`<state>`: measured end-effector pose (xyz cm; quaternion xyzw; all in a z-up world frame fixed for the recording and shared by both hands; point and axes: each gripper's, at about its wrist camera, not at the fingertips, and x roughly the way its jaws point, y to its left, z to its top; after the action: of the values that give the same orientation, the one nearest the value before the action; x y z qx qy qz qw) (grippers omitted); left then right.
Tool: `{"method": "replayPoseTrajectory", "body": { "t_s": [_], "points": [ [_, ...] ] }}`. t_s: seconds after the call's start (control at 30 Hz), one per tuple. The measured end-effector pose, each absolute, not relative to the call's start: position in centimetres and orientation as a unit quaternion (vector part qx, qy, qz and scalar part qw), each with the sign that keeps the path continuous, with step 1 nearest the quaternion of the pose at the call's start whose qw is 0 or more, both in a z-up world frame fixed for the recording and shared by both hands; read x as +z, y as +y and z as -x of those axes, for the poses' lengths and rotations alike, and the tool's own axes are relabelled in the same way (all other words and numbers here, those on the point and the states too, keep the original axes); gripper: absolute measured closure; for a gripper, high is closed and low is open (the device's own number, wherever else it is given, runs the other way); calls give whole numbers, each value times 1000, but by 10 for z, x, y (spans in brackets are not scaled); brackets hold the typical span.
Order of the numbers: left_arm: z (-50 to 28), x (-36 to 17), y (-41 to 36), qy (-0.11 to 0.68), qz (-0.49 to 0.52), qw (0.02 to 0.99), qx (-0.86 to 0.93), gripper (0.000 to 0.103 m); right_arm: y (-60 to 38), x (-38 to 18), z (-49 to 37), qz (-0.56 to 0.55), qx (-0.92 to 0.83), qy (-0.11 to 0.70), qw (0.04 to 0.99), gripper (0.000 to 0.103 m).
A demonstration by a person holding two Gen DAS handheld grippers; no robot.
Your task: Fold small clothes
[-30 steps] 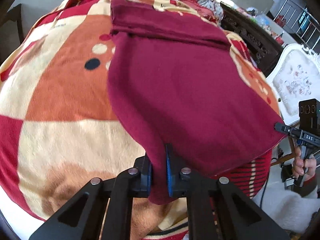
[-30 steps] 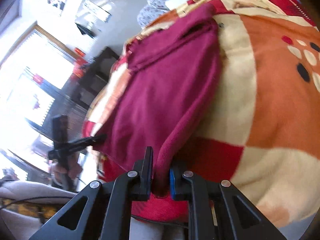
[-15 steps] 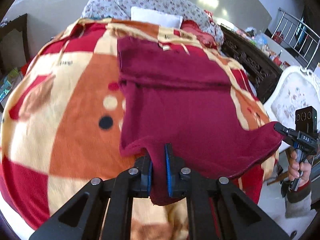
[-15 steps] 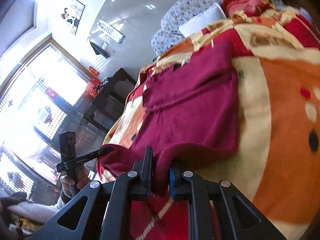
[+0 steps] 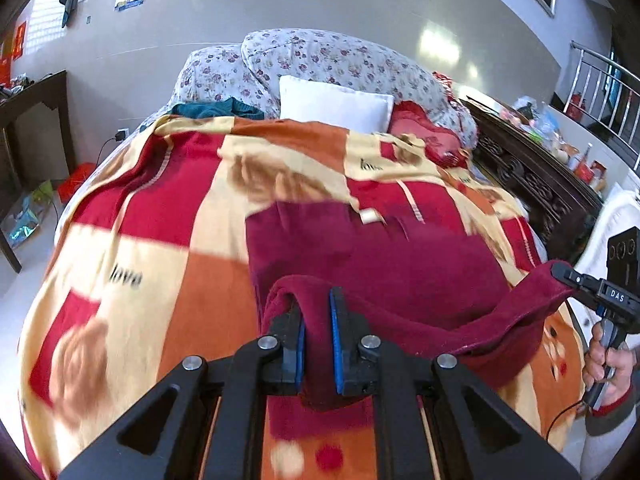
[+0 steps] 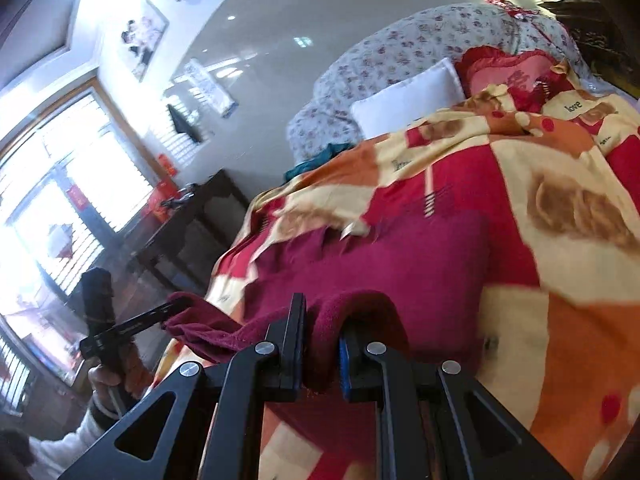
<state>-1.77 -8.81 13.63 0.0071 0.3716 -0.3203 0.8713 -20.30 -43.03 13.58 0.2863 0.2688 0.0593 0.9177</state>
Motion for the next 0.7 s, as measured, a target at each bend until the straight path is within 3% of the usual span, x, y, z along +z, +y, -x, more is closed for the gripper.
{"method": "replayPoseTrajectory", "body": {
  "t_s": [0.27,0.4,0.47,0.53,0.57,0.6,0.63,0.67,0.7],
  "points": [
    [-68,105,-143,405,-7,864,-300,94,-497,101,118,-352,3,273,895,87],
    [-92,103,-150,418,30,849,-323,87,-518,79,92,-371,-17,289,882,85],
    [-100,106,-150,424,39,844,-325,86,-520,79,88,-369,-21,286,884,79],
    [-106,109,-152,433,35,838,-331,82,-524,84,88,-379,-20,268,886,54],
    [-108,109,-151,436,35,837,-330,78,-527,90,91,-386,-25,251,887,45],
    [-109,112,-149,430,32,845,-316,62,-530,95,93,-390,-34,238,889,28],
    [-109,115,-146,417,28,859,-297,50,-533,100,96,-391,-44,226,891,25],
    [-108,119,-141,401,26,872,-278,29,-536,106,100,-390,-57,218,893,25],
    [-107,122,-135,386,31,882,-269,26,-537,112,103,-389,-56,216,894,25]
  ]
}}
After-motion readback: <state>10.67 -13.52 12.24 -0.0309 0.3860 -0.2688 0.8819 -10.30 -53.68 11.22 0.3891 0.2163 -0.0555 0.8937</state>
